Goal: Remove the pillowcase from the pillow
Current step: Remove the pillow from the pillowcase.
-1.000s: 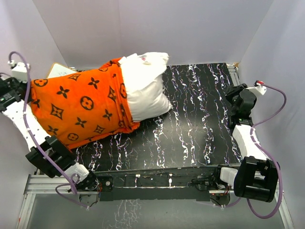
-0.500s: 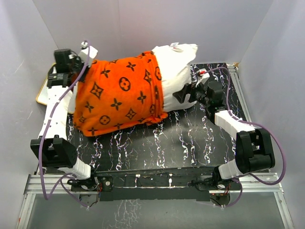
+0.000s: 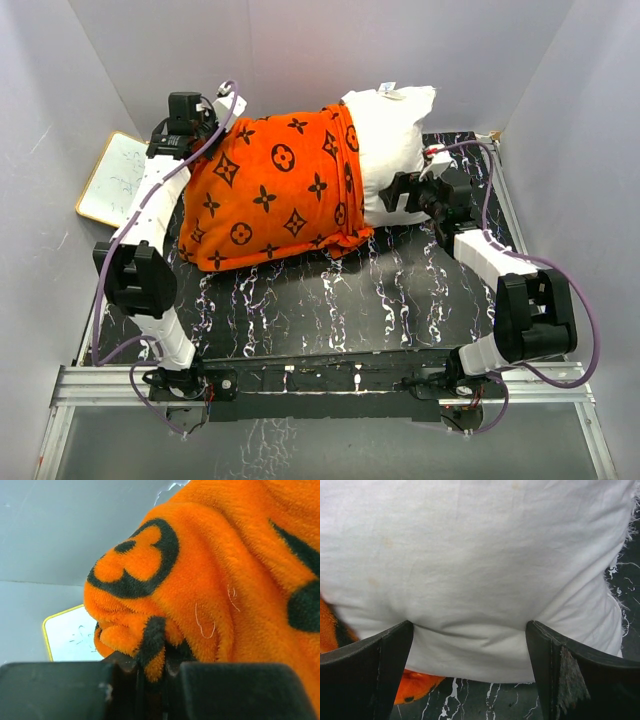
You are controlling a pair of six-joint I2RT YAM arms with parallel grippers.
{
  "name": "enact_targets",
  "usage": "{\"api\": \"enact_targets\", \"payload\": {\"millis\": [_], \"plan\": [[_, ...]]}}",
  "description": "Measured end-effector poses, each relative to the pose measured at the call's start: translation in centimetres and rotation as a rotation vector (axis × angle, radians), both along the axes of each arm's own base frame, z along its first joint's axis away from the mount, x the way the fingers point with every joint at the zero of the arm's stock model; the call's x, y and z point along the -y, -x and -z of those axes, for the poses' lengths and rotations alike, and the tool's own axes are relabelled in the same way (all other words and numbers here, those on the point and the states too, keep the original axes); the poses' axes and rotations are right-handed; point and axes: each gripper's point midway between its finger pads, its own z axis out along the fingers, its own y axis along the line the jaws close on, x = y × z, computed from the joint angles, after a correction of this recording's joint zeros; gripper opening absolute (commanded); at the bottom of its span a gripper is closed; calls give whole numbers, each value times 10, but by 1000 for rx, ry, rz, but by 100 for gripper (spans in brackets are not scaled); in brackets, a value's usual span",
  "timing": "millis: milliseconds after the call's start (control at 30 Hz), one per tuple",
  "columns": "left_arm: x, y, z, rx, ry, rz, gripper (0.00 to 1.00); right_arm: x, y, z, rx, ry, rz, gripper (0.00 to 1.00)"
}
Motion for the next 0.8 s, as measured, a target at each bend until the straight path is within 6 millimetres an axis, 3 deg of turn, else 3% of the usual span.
{"api": "enact_targets", "payload": {"millis": [100,167,267,433,533,600,667,733,800], "plan": [[1,7,-7,16,2,13,0,6,0,-8,3,-11,25,98],[2,16,-16,26,3,29,0,16,-3,-23,6,-34,65,98],[7,28,-35,43,20,59,0,29,-20,-79,100,-81,129,98],[34,42,-74,71,64,164,0,41,-46,-192,317,-150,204,99],[57,64,-82,55,73,275,0,54,-68,-230,384,-159,292,98],[68,86,-83,37,74,348,0,65,-86,-230,379,-154,364,98],[74,115,-77,12,64,423,0,75,-109,-213,333,-137,431,98],[75,147,-69,-20,45,484,0,82,-132,-182,259,-110,481,98],[74,171,-61,-43,23,526,0,87,-146,-136,158,-74,515,98]]}}
